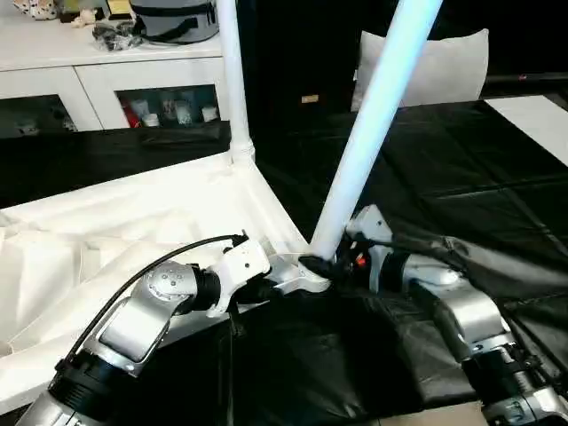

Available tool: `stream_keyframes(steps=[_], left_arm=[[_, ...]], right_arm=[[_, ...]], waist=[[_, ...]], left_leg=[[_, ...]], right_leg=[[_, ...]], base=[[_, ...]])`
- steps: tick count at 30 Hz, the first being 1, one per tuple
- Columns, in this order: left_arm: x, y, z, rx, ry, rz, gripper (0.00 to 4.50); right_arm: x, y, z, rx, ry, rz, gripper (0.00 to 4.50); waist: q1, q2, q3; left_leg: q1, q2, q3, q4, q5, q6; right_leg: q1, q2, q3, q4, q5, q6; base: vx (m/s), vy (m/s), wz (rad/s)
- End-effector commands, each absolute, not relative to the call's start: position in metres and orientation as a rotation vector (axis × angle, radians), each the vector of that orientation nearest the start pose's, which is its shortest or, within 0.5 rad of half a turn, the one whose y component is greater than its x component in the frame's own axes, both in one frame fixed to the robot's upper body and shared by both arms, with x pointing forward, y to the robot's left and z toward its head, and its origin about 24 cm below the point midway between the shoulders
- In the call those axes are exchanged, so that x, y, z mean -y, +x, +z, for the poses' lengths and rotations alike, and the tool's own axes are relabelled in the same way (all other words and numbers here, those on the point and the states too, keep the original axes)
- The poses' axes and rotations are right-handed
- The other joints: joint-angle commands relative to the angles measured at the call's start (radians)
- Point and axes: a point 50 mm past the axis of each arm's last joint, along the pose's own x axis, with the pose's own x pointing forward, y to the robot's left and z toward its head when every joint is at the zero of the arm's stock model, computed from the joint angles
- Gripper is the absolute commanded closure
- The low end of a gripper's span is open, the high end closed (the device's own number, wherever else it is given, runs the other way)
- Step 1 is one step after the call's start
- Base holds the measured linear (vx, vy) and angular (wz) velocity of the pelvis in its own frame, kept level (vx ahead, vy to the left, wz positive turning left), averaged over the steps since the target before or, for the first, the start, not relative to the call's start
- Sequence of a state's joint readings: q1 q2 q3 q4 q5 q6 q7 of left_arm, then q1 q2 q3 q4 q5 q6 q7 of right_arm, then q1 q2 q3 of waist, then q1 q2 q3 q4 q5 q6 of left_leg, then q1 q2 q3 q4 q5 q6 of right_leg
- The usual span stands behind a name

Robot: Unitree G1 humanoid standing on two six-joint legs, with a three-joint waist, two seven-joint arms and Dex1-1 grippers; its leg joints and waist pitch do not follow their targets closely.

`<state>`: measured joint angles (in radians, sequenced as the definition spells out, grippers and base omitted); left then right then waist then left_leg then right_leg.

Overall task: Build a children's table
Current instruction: Insert table leg to table base

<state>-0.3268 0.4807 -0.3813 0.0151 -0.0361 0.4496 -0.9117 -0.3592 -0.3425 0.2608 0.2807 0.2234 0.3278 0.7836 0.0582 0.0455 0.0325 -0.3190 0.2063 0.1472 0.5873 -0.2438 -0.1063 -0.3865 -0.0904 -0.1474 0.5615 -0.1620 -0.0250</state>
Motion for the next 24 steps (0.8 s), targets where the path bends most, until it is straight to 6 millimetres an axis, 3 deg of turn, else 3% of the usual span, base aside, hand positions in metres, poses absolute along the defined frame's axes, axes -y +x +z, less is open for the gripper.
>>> stream_keyframes(steps=[1,10,14,18,24], left_arm=[[-0.122,0.276,0.076,-0.355,0.485,-1.165,4.50],[-0.124,0.275,0.076,-0.357,0.486,-1.162,4.50],[-0.125,0.274,0.076,-0.364,0.488,-1.167,4.50],[-0.124,0.272,0.076,-0.370,0.483,-1.177,4.50],[-0.123,0.272,0.076,-0.370,0.482,-1.177,4.50]], right_arm=[[0.145,0.285,0.015,-0.536,-0.132,0.906,0.82],[0.151,0.286,0.022,-0.503,-0.140,0.908,0.08],[0.152,0.286,0.025,-0.480,-0.123,0.889,0.01],[0.148,0.283,0.026,-0.464,-0.104,0.903,0.01],[0.148,0.280,0.026,-0.463,-0.106,0.904,0.01]], waist=[[-0.001,0.000,-0.048],[0.005,-0.001,-0.051],[0.006,-0.003,-0.054],[0.009,-0.001,-0.051],[0.008,0.001,-0.054]], left_leg=[[-0.024,0.023,0.002,-0.077,-0.111,0.044],[-0.025,0.023,0.007,-0.069,-0.062,0.064],[-0.034,0.020,0.008,-0.060,-0.020,0.075],[-0.032,0.020,0.009,-0.062,-0.061,0.071],[-0.031,0.020,0.008,-0.060,-0.054,0.068]], right_leg=[[0.056,-0.061,0.065,-0.050,-0.258,-0.160],[0.055,-0.061,0.066,-0.044,-0.215,-0.173],[0.053,-0.059,0.068,-0.033,-0.158,-0.189],[0.053,-0.060,0.066,-0.040,-0.232,-0.166],[0.052,-0.058,0.065,-0.038,-0.206,-0.169]], base=[[0.000,0.000,0.00],[0.000,0.000,0.00],[0.000,0.000,0.00],[0.000,0.000,0.00],[0.000,0.000,0.00]])
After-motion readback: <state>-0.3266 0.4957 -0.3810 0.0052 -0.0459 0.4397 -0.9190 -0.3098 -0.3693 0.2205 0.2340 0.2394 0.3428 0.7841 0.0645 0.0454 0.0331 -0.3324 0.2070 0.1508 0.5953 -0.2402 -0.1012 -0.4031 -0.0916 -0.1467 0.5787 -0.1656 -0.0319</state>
